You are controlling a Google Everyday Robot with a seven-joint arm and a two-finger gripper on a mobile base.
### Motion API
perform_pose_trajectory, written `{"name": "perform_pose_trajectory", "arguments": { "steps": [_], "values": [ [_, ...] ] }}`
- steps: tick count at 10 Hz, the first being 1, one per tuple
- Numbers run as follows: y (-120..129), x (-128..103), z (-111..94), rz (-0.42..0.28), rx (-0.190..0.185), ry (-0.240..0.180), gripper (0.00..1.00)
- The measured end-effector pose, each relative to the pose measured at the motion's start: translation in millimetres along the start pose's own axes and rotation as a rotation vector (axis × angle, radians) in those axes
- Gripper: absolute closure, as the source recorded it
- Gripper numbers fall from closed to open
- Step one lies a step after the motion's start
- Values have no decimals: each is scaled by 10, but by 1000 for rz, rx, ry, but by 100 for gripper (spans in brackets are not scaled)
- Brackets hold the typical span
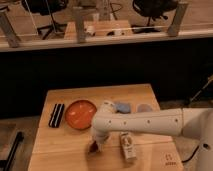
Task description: Place the pepper on the white sponge
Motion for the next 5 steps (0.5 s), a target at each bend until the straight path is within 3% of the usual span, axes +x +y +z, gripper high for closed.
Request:
{"name": "perform_pose_trajectory", "arguments": {
  "steps": [5],
  "values": [
    [-86, 7, -67, -8, -1, -1, 97]
  ]
}}
